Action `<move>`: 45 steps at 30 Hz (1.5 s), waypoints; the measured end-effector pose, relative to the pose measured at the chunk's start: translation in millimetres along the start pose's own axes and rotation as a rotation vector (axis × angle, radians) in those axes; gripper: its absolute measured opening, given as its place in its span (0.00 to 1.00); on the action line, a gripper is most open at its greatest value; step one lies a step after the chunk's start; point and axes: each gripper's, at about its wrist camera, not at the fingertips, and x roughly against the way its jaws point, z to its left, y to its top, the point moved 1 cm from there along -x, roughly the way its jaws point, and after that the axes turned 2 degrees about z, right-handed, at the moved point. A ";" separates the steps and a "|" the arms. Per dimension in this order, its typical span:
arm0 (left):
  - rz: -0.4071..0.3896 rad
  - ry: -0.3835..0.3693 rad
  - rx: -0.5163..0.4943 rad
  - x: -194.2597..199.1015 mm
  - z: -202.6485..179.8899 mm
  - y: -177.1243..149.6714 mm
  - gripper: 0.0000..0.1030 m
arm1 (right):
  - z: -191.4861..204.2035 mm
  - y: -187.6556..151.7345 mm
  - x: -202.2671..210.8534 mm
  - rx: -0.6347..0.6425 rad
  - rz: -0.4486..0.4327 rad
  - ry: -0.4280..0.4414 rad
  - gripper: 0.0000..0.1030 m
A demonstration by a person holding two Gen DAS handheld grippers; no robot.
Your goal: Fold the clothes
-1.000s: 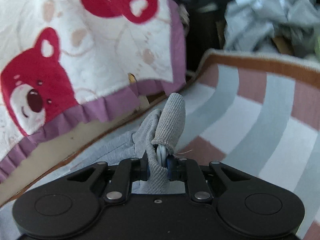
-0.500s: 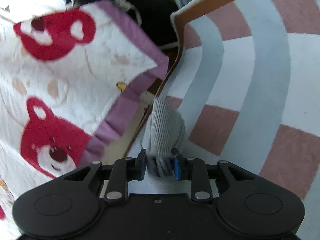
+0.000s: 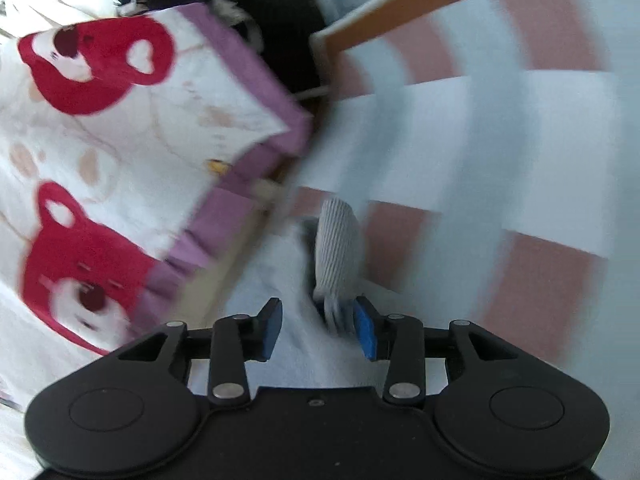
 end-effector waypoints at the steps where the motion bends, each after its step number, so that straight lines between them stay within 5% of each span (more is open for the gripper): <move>1: -0.006 0.001 0.007 -0.4 0.3 -1.0 0.60 | -2.6 -9.1 11.3 0.017 -0.001 -0.035 0.49; 7: -0.043 0.025 0.041 0.0 -1.5 -5.6 0.60 | -28.8 -35.7 8.1 -0.139 0.123 0.082 0.58; 11: -0.063 0.058 0.037 0.0 -4.2 -8.3 0.58 | -8.8 -51.4 -34.8 -0.075 0.174 0.102 0.58; 13: -0.073 0.072 0.053 3.1 -3.9 -9.4 0.57 | 17.1 -57.5 -35.8 0.113 0.100 0.055 0.16; 17: -0.119 0.040 0.043 28.0 0.9 -17.6 0.59 | 63.7 -45.6 30.5 0.372 -0.146 0.148 0.08; 18: -0.129 0.062 0.036 33.2 6.7 -22.0 0.59 | 71.3 -49.3 38.1 0.450 -0.210 0.111 0.08; 20: -0.082 0.144 0.074 30.8 22.6 -30.2 0.56 | 71.9 -53.9 20.9 0.491 -0.183 -0.003 0.08; 23: -0.086 0.129 0.129 35.6 39.1 -44.4 0.54 | 49.7 -47.7 -1.2 0.324 -0.069 -0.034 0.08; 25: -0.073 0.130 0.119 38.8 38.3 -48.4 0.55 | 49.2 -47.8 2.2 0.316 -0.068 -0.018 0.09; 31: -0.091 0.049 0.104 46.2 24.3 -59.7 0.54 | 76.0 -49.0 44.5 0.435 -0.229 0.023 0.08; 36: -0.037 -0.048 0.161 27.9 3.0 -74.0 0.54 | 77.4 -31.7 57.0 0.510 -0.377 -0.207 0.09; 38: -0.034 -0.035 0.144 17.0 -10.6 -76.4 0.54 | 54.0 -13.2 40.0 0.434 -0.312 -0.287 0.11; 41: 0.038 0.048 0.032 11.8 -29.6 -67.4 0.54 | 2.8 4.5 -0.4 0.250 -0.063 -0.367 0.21; 45: 0.160 0.116 -0.098 11.6 -37.9 -40.1 0.55 | -11.9 9.8 9.6 0.165 -0.072 -0.383 0.42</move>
